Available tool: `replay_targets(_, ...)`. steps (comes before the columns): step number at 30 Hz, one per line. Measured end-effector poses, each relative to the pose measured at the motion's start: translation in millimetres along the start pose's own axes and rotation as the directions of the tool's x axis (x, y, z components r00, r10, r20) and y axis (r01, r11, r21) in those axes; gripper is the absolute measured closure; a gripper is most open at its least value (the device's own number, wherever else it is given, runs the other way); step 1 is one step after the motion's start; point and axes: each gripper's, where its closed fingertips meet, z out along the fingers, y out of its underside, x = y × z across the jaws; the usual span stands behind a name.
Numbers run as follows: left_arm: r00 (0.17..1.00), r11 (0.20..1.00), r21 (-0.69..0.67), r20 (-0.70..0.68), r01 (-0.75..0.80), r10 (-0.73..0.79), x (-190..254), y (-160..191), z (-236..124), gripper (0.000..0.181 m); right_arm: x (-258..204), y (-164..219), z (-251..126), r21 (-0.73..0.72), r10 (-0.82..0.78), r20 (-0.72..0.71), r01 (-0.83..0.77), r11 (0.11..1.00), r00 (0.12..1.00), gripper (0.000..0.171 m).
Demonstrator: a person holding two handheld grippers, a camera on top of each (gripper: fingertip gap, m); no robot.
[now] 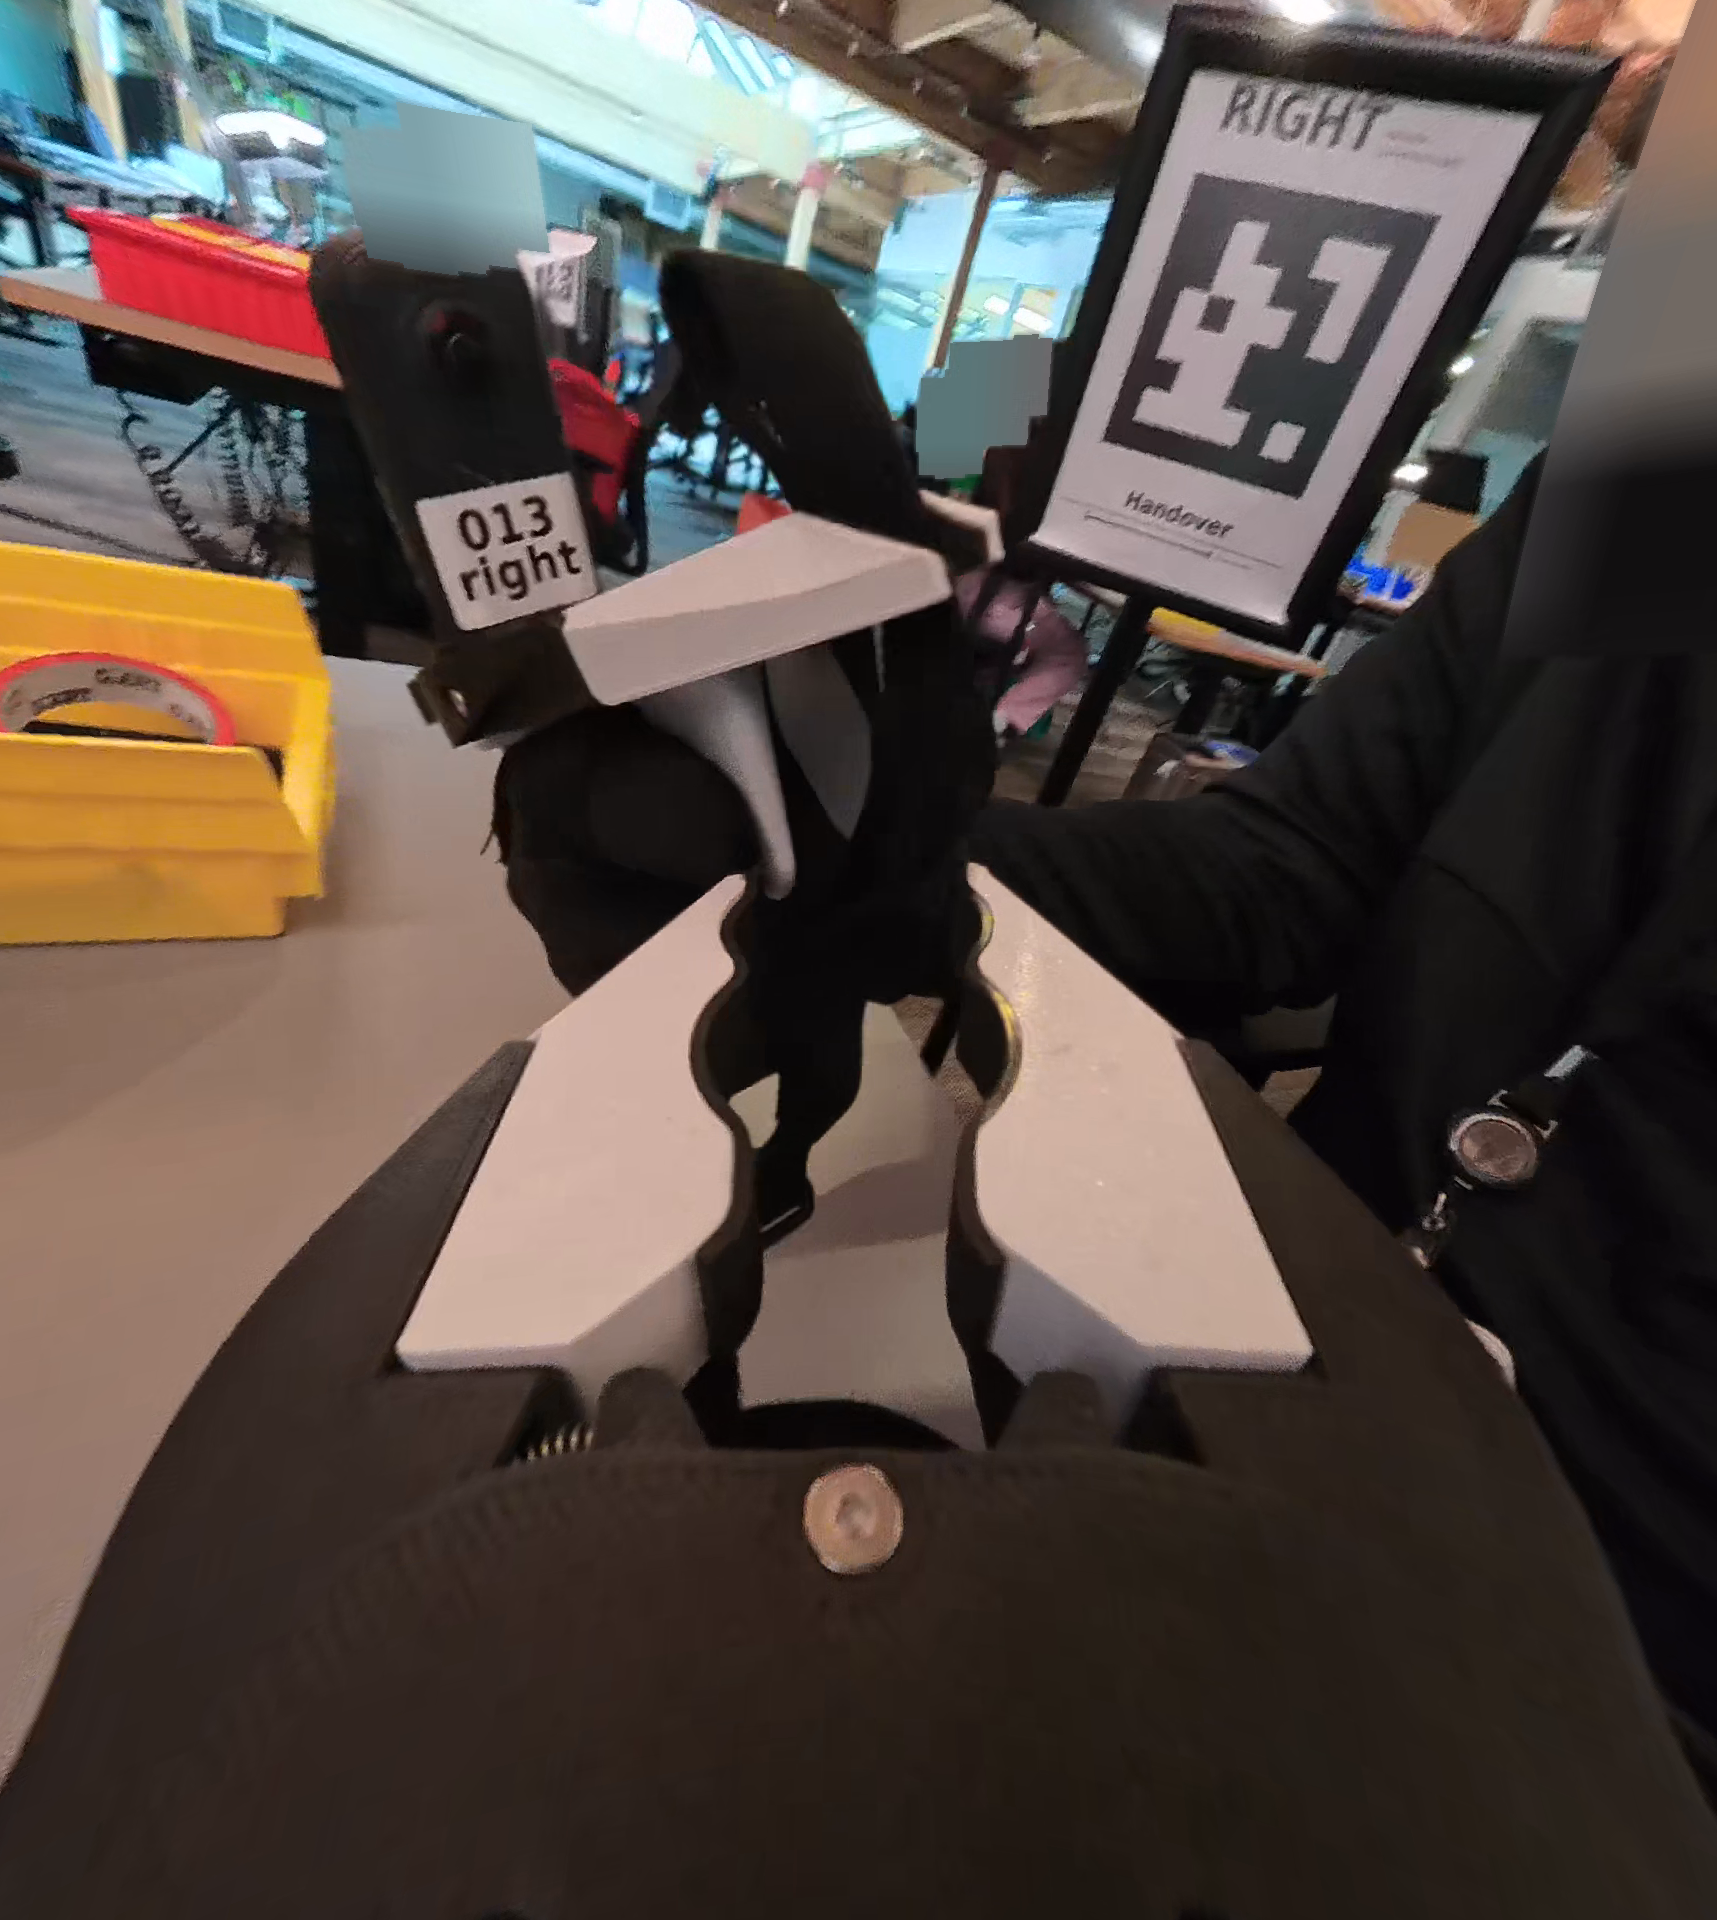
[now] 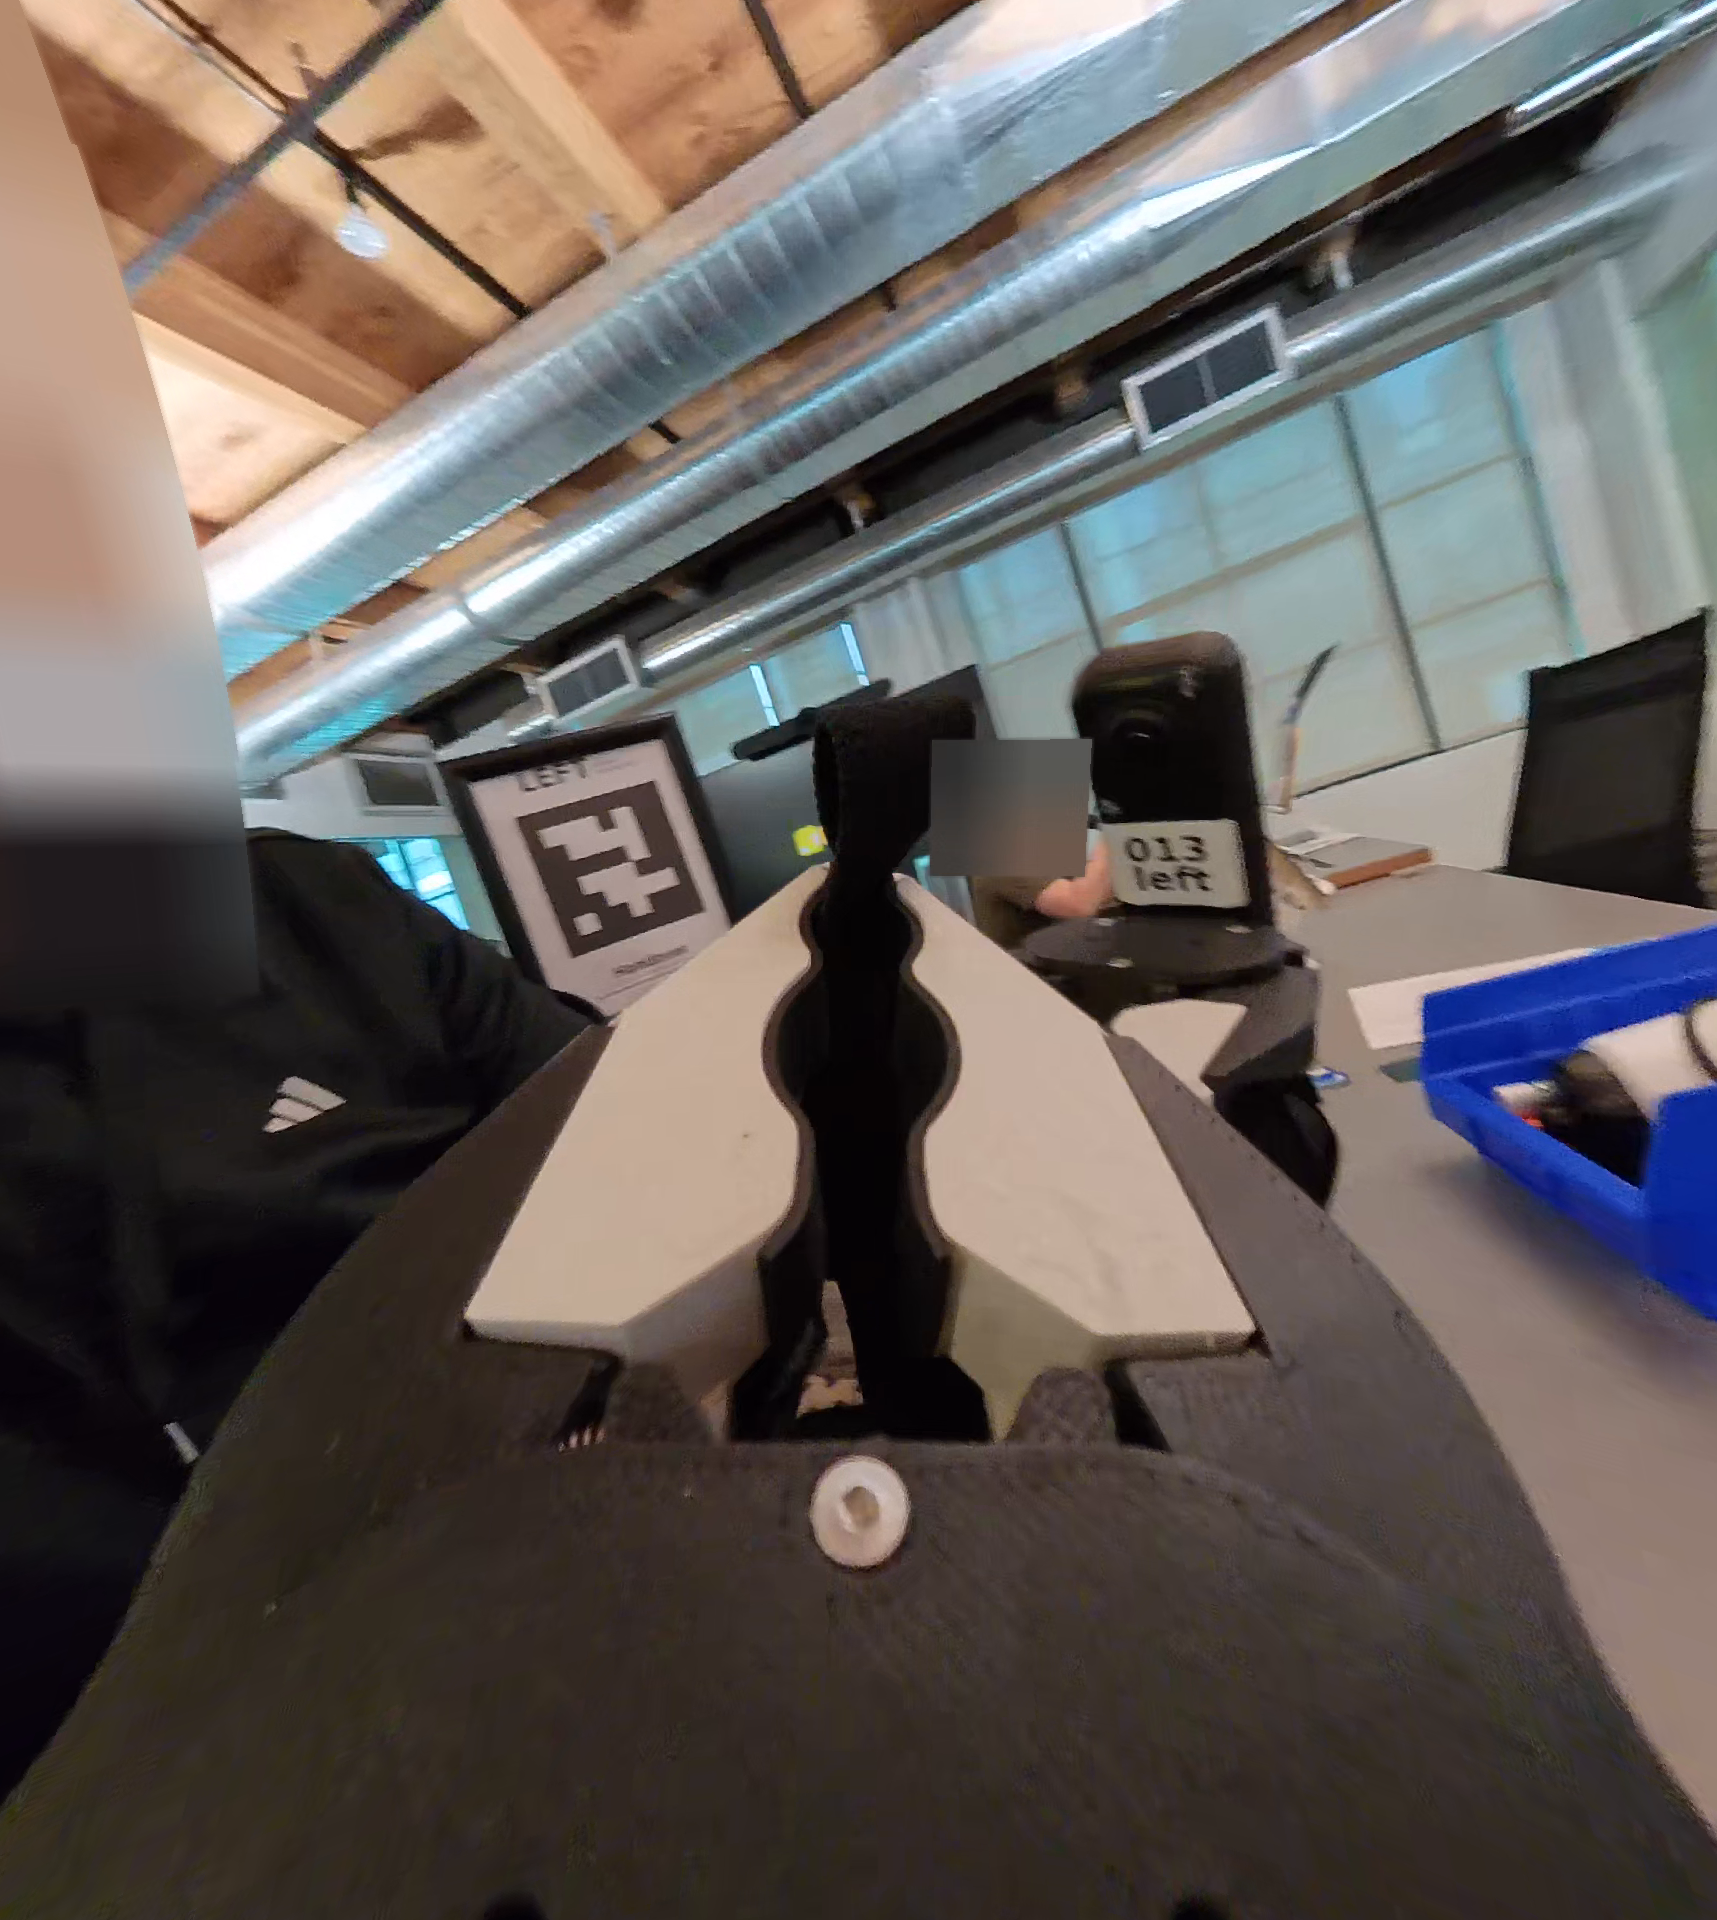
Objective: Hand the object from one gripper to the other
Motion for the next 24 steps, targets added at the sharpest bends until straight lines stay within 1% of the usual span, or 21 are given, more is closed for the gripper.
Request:
replay_targets(4, 0.999, 0.999, 0.043, -0.029, 0.017, -0.016, 0, 0, 0, 0.160, -8, 2, 1, -0.009, -0.003, 0.046, 0.003, 1.000, 0.999, 0.168)
replay_targets(6, 1.000, 0.998, 0.065, -0.010, 0.025, -0.024, -4, -1, -1, 0.163, -6, 0, 0, 0.013, 0.002, 0.040, -0.002, 1.000, 0.999, 0.168)
replay_targets(8, 0.999, 0.995, 0.085, -0.004, 0.052, -0.052, -6, 0, -1, 0.163, -4, -1, 0, 0.029, 0.000, 0.036, -0.001, 1.000, 0.999, 0.168)
replay_targets(9, 0.998, 0.993, 0.105, 0.013, 0.061, -0.062, -9, -1, -3, 0.161, 1, -3, -2, 0.041, -0.010, 0.006, 0.010, 0.999, 1.000, 0.168)
replay_targets(11, 0.996, 0.988, 0.130, -0.008, 0.087, -0.087, -7, 1, -4, 0.158, 3, -8, -3, 0.067, -0.005, -0.003, 0.005, 0.998, 1.000, 0.169)
replay_targets(14, 0.995, 0.990, 0.103, -0.004, 0.095, -0.095, -6, 10, 5, 0.154, 2, -9, -4, 0.079, -0.008, 0.001, 0.007, 0.997, 1.000, 0.168)
replay_targets(17, 0.995, 0.993, 0.082, -0.044, 0.091, -0.088, 1, 13, 15, 0.164, 3, -4, -2, 0.062, -0.001, -0.001, 0.001, 0.998, 1.000, 0.167)
replay_targets(19, 0.994, 0.993, 0.078, -0.075, 0.087, -0.081, 5, 13, 18, 0.173, 4, -4, -2, 0.063, -0.002, -0.003, 0.002, 0.998, 1.000, 0.167)
replay_targets(20, 0.995, 0.994, 0.076, -0.070, 0.082, -0.077, 4, 14, 18, 0.178, 4, -5, -3, 0.067, -0.007, -0.010, 0.008, 0.998, 1.000, 0.168)
replay_targets(22, 0.996, 0.995, 0.072, -0.046, 0.075, -0.072, 0, 15, 13, 0.179, 6, -9, -8, 0.076, -0.016, -0.034, 0.018, 0.997, 0.999, 0.168)
replay_targets(24, 0.997, 0.997, 0.043, 0.038, 0.071, -0.073, -11, 20, 7, 0.179, 14, -8, -11, 0.062, -0.028, -0.090, 0.033, 0.997, 0.996, 0.163)
